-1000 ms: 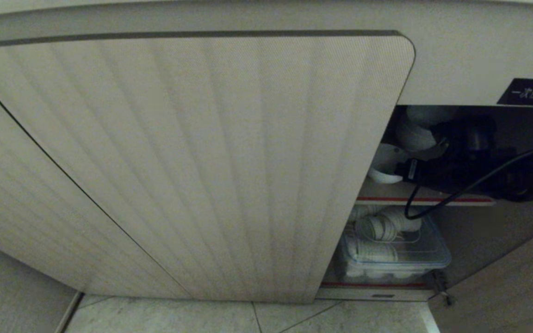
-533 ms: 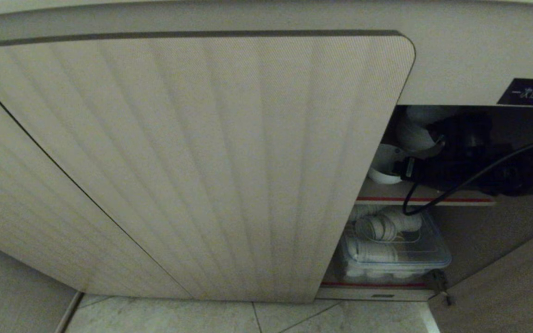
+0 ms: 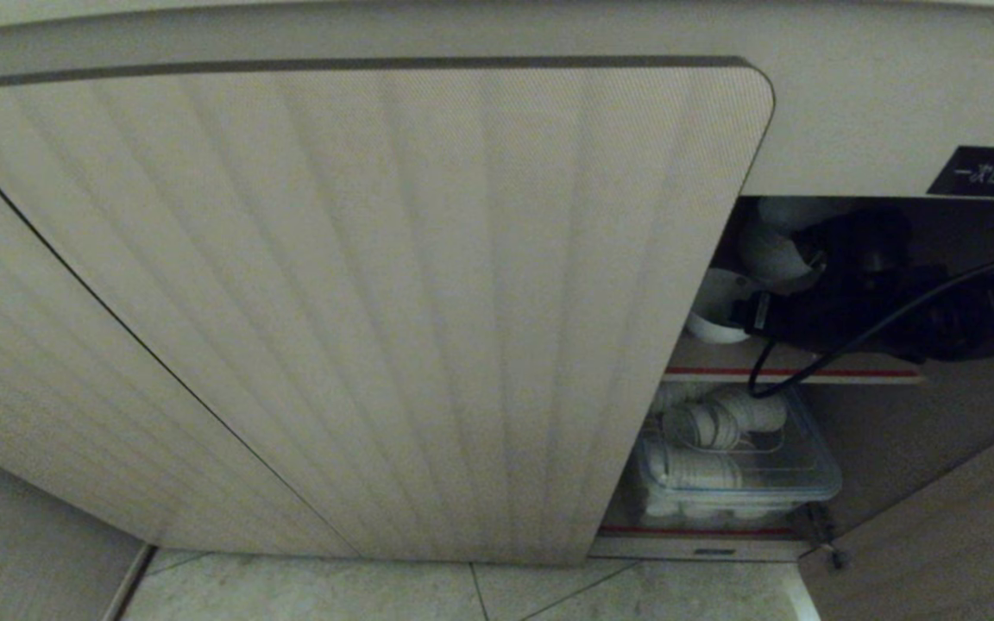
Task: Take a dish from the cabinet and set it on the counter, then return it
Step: Take the bowl from the cabinet
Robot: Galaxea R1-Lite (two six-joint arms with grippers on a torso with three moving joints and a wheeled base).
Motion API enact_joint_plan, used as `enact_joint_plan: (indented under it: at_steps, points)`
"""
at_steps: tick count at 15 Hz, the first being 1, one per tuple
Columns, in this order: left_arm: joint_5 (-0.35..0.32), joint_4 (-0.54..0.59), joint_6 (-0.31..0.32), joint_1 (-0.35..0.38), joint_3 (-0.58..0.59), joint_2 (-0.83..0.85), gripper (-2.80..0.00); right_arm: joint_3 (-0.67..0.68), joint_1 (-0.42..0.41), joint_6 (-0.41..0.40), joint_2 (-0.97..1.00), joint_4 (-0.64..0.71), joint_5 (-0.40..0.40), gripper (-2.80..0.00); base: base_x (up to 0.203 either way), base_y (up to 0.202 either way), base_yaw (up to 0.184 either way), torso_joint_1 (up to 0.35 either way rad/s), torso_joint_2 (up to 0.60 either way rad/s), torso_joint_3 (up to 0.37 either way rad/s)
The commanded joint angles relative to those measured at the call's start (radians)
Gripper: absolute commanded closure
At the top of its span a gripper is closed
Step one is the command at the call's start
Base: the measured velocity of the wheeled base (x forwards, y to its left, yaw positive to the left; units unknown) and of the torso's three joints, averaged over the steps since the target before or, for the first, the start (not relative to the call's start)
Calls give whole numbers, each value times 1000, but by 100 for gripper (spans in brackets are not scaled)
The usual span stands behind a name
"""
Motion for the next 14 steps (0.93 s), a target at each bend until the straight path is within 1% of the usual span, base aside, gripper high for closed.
enact_joint_plan:
  at_steps: [1,6,10,14]
  points:
    - [0,0,0,0,0,0,0,-1,1,2,1,-2,0,-280,0,0,0,0,0,0]
    - [0,0,0,0,0,0,0,-13,0,3,-1,28,1,-280,0,0,0,0,0,0]
    - [0,0,0,0,0,0,0,-23,1,60,9,46,0,-280,0,0,0,0,0,0]
    - [0,0,0,0,0,0,0,-28,-1,72,16,51,0,-280,0,0,0,0,0,0]
